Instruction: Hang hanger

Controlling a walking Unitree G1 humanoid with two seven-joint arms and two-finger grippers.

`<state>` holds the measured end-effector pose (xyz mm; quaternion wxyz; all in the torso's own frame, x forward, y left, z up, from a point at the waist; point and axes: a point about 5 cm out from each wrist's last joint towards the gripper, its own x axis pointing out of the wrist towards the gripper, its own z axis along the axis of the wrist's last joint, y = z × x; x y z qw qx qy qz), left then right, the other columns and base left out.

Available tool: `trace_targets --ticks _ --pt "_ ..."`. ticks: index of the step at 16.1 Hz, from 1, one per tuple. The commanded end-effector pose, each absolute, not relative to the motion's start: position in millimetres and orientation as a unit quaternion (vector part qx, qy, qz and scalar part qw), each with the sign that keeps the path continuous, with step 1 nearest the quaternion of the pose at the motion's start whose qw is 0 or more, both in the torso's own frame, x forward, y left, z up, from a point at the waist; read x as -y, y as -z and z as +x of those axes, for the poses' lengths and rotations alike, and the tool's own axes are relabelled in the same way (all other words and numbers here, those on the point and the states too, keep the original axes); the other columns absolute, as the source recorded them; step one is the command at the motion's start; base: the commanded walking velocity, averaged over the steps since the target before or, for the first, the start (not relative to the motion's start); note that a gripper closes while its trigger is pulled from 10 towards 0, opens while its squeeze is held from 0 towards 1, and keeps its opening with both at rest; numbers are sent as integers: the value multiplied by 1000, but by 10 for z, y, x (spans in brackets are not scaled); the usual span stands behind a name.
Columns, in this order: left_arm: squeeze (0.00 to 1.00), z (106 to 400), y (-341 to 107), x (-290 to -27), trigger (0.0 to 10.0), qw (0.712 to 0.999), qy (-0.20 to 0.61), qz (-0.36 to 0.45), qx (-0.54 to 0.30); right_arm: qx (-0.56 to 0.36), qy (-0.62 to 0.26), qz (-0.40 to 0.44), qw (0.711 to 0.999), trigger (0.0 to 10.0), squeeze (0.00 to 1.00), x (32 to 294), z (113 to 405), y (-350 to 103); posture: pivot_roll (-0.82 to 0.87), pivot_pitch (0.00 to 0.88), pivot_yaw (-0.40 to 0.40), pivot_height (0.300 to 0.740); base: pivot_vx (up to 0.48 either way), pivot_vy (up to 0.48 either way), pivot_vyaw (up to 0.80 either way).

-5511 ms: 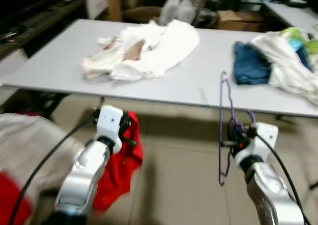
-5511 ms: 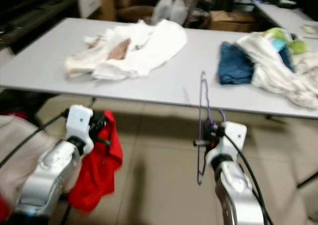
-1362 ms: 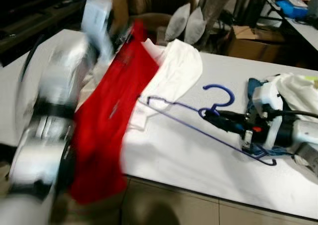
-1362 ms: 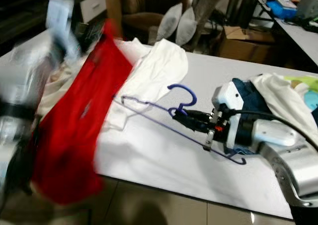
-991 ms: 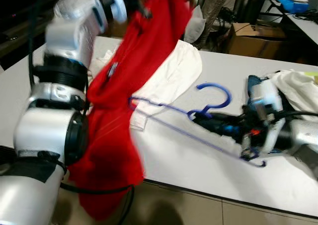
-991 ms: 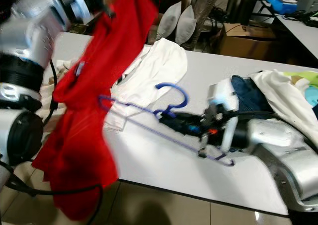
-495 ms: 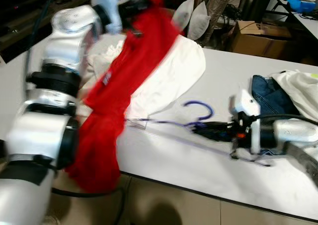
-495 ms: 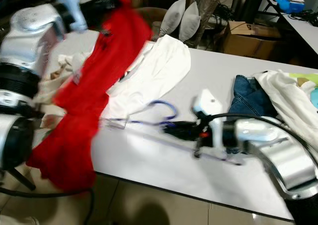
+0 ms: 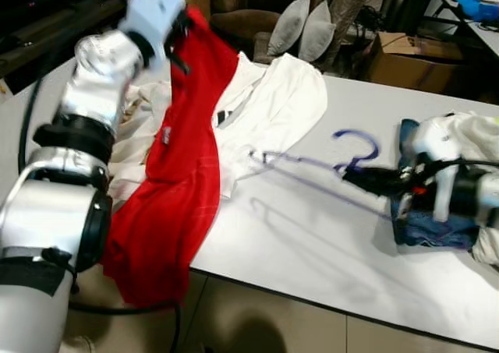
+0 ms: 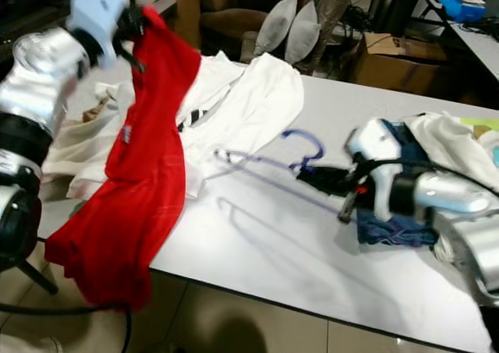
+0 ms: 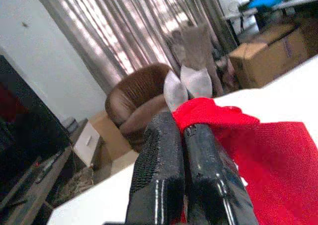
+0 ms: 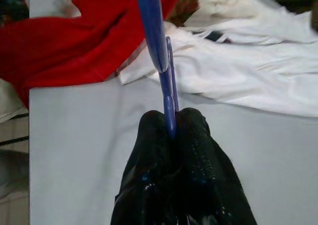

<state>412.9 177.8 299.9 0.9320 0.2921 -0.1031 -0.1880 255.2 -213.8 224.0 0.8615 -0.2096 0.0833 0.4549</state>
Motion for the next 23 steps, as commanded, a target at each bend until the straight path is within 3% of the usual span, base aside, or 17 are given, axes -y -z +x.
trace_targets --ticks 1,2,6,8,9,12,15,18,20,22,23 --pt "0 4144 -3046 -1703 10000 935 191 274 117 -33 -467 -183 865 10000 0 2116 2483 -2406 -59 0 7 740 0 0 0" --pt "0 4144 -3046 -1703 10000 935 191 274 117 -33 -467 -183 865 10000 0 2116 2483 -2406 -59 0 7 740 0 0 0" --pt "0 4127 -3246 -1402 10000 934 253 197 158 -18 -547 -133 826 10000 0 1600 2477 -2264 -54 0 -2 740 0 0 0" --pt "0 4098 -3379 -1327 10000 931 275 161 179 -22 -554 -127 823 10000 0 1478 2535 -2195 -49 0 -9 740 0 0 0" --pt "0 4068 -3447 -1289 10000 926 294 141 189 -23 -551 -126 825 10000 0 1433 2584 -2168 -45 0 -14 740 0 0 0" --pt "0 3765 -3597 -1202 10000 876 426 64 215 -28 -495 -131 858 10000 0 1288 2930 -2096 -25 0 -54 740 0 0 0" --pt "0 3606 -3576 -1283 10000 868 446 32 214 -26 -479 -133 867 10000 0 1205 3118 -2100 -5 0 -93 740 0 0 0" --pt "0 3533 -3616 -1364 10000 870 441 16 217 -16 -453 -145 879 10000 0 1154 3402 -2163 4 0 -111 740 0 0 0" --pt "0 3487 -3727 -1478 10000 876 420 11 239 -1 -428 -216 878 10000 0 1250 3638 -2319 3 0 -112 740 0 0 0" --pt "0 3489 -4033 -1777 10000 891 336 -20 304 79 -331 -266 902 10000 0 1466 3901 -2903 -5 0 -109 740 0 0 0" --pt "0 3507 -4167 -1949 10000 899 279 -51 334 127 -294 -240 916 10000 0 1522 3931 -3173 -5 0 -109 740 0 0 0"
